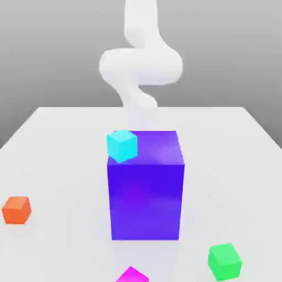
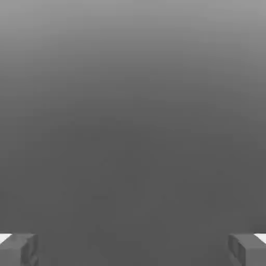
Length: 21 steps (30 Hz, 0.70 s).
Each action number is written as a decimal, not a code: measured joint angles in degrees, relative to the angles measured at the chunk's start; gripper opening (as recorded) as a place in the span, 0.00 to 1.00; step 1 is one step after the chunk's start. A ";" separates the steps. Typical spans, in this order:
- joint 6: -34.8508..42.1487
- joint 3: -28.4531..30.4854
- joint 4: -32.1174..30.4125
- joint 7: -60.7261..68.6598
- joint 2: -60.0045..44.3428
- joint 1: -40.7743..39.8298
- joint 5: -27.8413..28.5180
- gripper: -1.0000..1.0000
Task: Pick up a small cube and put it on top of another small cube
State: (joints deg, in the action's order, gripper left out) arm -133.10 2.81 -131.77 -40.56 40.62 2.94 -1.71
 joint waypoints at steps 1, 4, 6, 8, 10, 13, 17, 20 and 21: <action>-0.56 1.21 0.01 2.33 -2.25 1.25 -0.79 0.50; -2.16 4.66 0.03 8.91 -8.60 4.78 -3.05 0.50; -3.19 6.61 0.05 13.44 -12.78 6.71 -4.84 0.50; -4.24 8.69 0.07 17.80 -16.93 8.79 -6.45 0.50; -5.23 10.19 0.10 22.49 -21.14 10.25 -8.46 0.50; -6.69 11.98 0.15 29.40 -27.45 12.01 -11.36 0.50; -8.74 12.82 0.19 38.29 -35.79 13.00 -14.74 0.50; -10.45 12.83 0.16 44.18 -41.82 13.26 -16.20 0.50; -11.08 12.80 0.13 46.00 -43.77 13.19 -16.46 0.50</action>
State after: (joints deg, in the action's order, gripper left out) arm -144.18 15.61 -131.63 5.44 -3.16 16.12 -18.17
